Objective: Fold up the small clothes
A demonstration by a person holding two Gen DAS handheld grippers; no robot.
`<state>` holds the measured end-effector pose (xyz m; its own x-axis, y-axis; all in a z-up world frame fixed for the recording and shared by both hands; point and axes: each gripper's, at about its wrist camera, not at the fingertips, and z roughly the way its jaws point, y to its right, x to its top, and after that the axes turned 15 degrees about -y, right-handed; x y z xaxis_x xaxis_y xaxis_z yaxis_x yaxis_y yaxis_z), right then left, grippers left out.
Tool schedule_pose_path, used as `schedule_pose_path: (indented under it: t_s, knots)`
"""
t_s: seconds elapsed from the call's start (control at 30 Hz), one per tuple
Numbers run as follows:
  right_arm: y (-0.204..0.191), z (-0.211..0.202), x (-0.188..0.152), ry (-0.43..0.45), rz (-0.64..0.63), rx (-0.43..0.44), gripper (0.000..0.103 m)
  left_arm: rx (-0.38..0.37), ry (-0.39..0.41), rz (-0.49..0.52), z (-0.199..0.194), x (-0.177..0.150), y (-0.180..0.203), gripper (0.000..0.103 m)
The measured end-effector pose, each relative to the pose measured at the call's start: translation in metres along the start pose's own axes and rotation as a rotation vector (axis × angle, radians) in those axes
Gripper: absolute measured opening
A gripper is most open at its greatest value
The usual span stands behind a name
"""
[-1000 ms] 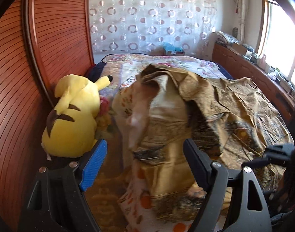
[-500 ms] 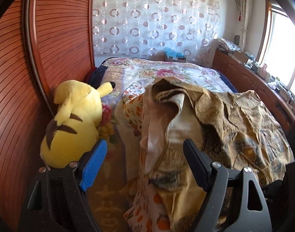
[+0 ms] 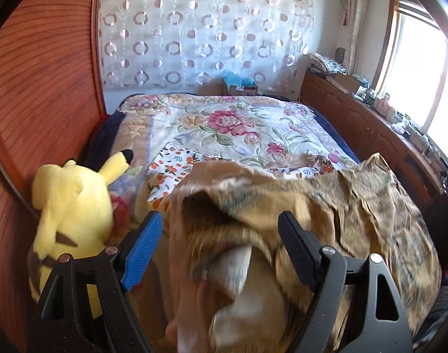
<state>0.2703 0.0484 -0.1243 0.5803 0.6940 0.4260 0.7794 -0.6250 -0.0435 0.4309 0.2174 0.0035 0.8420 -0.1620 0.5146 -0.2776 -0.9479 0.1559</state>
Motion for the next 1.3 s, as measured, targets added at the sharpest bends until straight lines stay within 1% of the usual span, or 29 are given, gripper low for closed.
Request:
schedule_pose_path:
  t_s: [0.1,0.2,0.23,0.27,0.3,0.43,0.53,0.57,0.67,0.7,0.73,0.8,0.83,0.87,0.9,0.97,1.03,1.17,1.3]
  knots:
    - [-0.002,-0.001,-0.001,0.004,-0.005,-0.001,0.006,0.011,-0.044,-0.006,0.019,0.017,-0.001,0.082]
    - [-0.001,0.0,-0.002,0.009,-0.005,0.008,0.006,0.013,-0.095,-0.025,0.038,0.023,-0.003,0.082]
    - [0.0,0.0,-0.002,0.011,-0.004,0.014,0.006,0.028,-0.121,-0.03,0.045,0.023,-0.003,0.082]
    - [0.001,0.0,-0.002,0.013,-0.002,0.021,0.006,0.048,-0.142,-0.034,0.052,0.022,-0.003,0.082]
    - [0.002,0.0,-0.003,0.014,-0.001,0.027,0.006,0.053,-0.153,-0.035,0.056,0.02,-0.003,0.082]
    - [0.003,0.001,-0.004,0.023,-0.005,0.042,0.006,0.038,-0.202,-0.054,0.068,0.011,-0.002,0.082]
    - [0.006,0.001,-0.005,0.026,-0.003,0.058,0.006,0.004,-0.25,-0.078,0.078,0.006,-0.004,0.082]
    - [0.007,0.001,-0.005,0.028,-0.002,0.063,0.006,0.003,-0.268,-0.081,0.082,0.004,-0.004,0.082]
    - [0.009,0.001,-0.006,0.032,-0.001,0.068,0.006,0.021,-0.286,-0.08,0.089,-0.001,-0.001,0.082]
    - [0.009,0.001,-0.007,0.034,-0.002,0.066,0.006,0.02,-0.284,-0.084,0.089,-0.002,0.0,0.08]
    - [0.009,0.001,-0.007,0.036,-0.002,0.064,0.006,0.014,-0.276,-0.084,0.087,-0.003,0.001,0.075]
    - [0.008,0.001,-0.008,0.042,-0.002,0.057,0.006,0.025,-0.256,-0.078,0.083,-0.003,0.004,0.052]
    - [0.007,0.001,-0.008,0.045,-0.002,0.052,0.006,0.045,-0.24,-0.068,0.079,-0.003,0.007,0.045]
    - [0.006,0.001,-0.009,0.049,0.001,0.044,0.006,0.077,-0.225,-0.05,0.075,-0.003,0.012,0.031]
    - [0.005,0.0,-0.01,0.053,0.003,0.036,0.006,0.092,-0.218,-0.037,0.073,-0.001,0.015,0.022]
    - [0.004,-0.002,-0.012,0.067,0.008,0.024,0.005,0.126,-0.189,0.018,0.064,-0.002,0.026,0.015]
    - [0.003,-0.006,-0.014,0.089,0.015,0.011,0.005,0.158,-0.149,0.044,0.052,0.0,0.033,0.013]
    - [0.006,-0.018,-0.021,0.132,0.028,-0.006,0.005,0.185,-0.059,0.07,0.021,0.005,0.045,0.013]
    - [0.007,-0.038,-0.031,0.186,0.039,-0.033,0.005,0.185,-0.018,0.099,0.002,0.014,0.057,0.013]
